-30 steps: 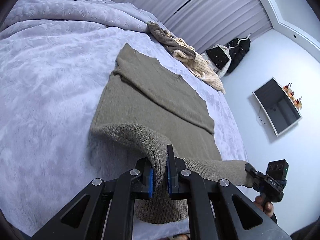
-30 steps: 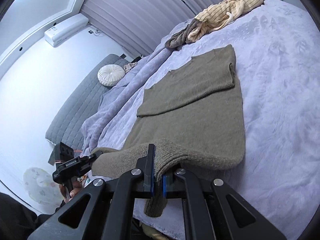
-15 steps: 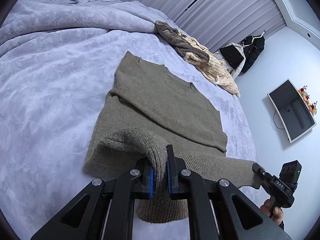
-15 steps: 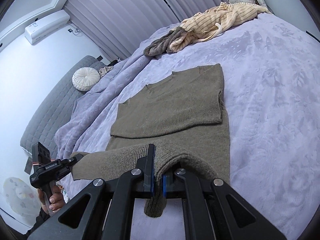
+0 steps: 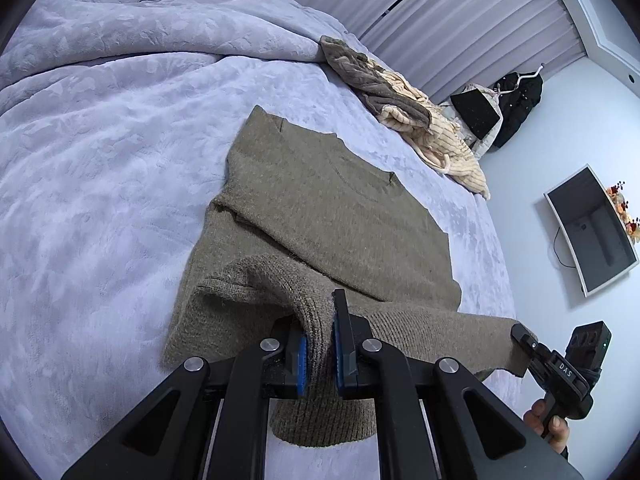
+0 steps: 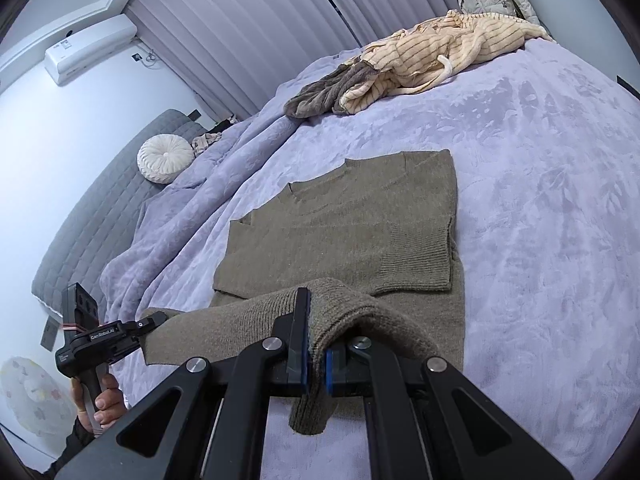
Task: Fold small clothes
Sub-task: 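Lift the hem with both grippers and fold it toward the collar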
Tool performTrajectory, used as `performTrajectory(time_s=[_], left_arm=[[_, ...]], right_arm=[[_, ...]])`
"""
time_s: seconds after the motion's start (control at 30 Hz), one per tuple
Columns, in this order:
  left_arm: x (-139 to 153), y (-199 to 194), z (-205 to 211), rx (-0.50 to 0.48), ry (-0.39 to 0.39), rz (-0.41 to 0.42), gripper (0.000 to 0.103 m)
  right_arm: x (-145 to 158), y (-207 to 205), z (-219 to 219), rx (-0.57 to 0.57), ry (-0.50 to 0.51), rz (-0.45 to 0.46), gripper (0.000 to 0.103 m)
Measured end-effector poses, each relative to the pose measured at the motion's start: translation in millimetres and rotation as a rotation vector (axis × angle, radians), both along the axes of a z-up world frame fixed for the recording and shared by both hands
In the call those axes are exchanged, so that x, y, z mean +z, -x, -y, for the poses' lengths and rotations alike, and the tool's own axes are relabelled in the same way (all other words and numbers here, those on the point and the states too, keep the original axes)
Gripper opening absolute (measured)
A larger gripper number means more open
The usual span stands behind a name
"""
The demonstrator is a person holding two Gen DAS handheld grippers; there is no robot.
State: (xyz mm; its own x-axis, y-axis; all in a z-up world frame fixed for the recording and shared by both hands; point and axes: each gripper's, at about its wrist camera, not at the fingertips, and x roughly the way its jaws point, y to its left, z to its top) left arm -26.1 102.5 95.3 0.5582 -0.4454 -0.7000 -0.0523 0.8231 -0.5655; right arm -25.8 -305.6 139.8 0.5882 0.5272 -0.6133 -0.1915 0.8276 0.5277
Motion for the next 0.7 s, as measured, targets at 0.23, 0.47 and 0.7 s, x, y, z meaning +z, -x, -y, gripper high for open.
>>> performTrajectory(time_s=[0.23,0.47,0.7], left_arm=[[4,-17,7,-0.001,-0.043,-0.003,0.011],[8,-35,11,-0.010,-0.062,0.002,0.011],[9,-53,17,-0.019,-0.079,0.000,0.011]], right_arm=[[4,-18,-3,0.000,0.023,0.001,0.006],[4,-37,-3,-0.015,0.025,-0.012,0.006],[7,-53,-8,-0.012,0.046,-0.007,0.006]])
